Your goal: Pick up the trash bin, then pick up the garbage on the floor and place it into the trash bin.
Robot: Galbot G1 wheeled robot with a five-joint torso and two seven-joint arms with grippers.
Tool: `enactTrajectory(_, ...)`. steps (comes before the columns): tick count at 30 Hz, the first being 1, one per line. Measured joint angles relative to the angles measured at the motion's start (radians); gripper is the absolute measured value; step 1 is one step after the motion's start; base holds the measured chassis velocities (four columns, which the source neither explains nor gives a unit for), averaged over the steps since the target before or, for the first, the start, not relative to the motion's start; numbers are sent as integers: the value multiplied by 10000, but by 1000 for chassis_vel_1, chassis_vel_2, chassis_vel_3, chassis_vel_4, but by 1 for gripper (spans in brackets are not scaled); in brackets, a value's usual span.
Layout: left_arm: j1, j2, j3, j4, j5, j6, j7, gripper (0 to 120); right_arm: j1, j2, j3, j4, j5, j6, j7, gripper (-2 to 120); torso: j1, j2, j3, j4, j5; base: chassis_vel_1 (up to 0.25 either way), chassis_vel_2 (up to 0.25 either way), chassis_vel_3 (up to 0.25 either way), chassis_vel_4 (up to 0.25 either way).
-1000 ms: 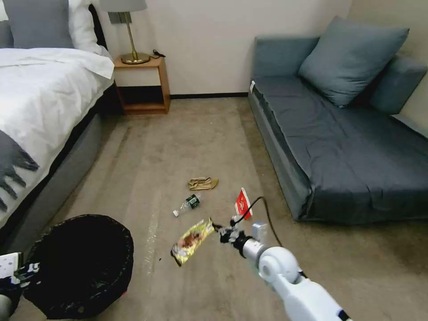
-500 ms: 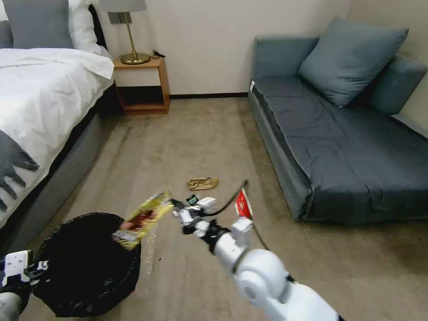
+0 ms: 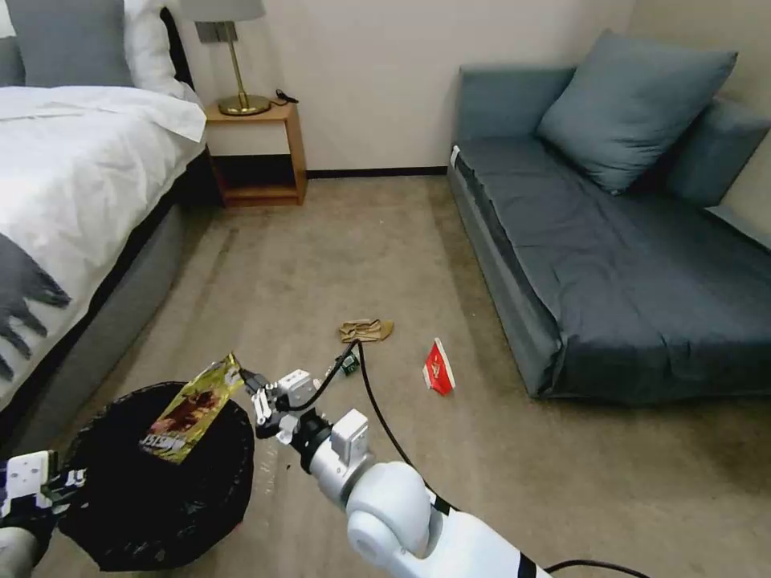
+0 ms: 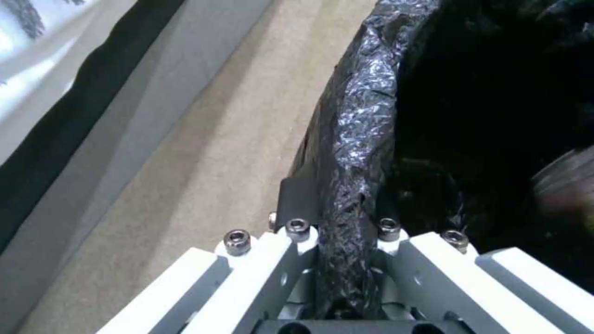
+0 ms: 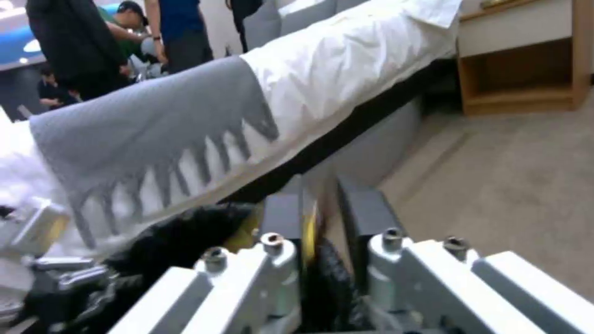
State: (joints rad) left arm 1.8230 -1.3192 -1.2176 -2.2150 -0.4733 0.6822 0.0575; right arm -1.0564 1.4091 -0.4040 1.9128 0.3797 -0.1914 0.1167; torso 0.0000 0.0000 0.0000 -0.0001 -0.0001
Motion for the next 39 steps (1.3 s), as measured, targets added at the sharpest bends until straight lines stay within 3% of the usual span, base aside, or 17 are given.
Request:
enactTrajectory(2, 6, 7, 14, -15, -69, 11, -4, 4, -286, 31, 6, 59, -309, -3, -115, 28, 0, 0, 0, 1, 0, 0, 0, 0, 0)
enactTrajectory(12, -62, 50, -8, -40, -172, 28, -14, 4, -653, -77, 211, 224, -620, 99, -211, 60, -1, 0, 0, 1, 1, 0, 0, 0, 0)
enactTrajectory(15, -125, 58, 46, -14, -173, 28, -35, 4, -1079, -277, 829, 373, -911, 453, -283, 75, 0, 0, 0, 2, 2, 0, 0, 0, 0)
enactTrajectory(17, -133, 58, 55, -11, -174, 28, -38, 4, -1185, -330, 983, 396, -1030, 531, -325, 77, -1, 0, -1, 1, 2, 0, 0, 0, 0)
enactTrajectory(21, -223, 83, 109, 10, -175, 38, -43, 4, -2137, -747, 2555, 386, -2122, 1499, -671, 96, 0, 1, -1, 1, 3, 0, 0, 0, 0)
enactTrajectory(29, -244, 63, 110, 22, -180, 68, -51, 4, -3382, -1310, 4618, 400, -2484, 2389, -878, 100, 0, 0, -1, -1, 3, 0, 0, 0, 0)
enactTrajectory(39, -43, -99, -197, 14, -195, 78, -54, 4, -4252, -1318, 5203, 513, -2703, 2997, -1181, 100, 0, 0, 0, 1, 3, 0, 0, 0, 0)
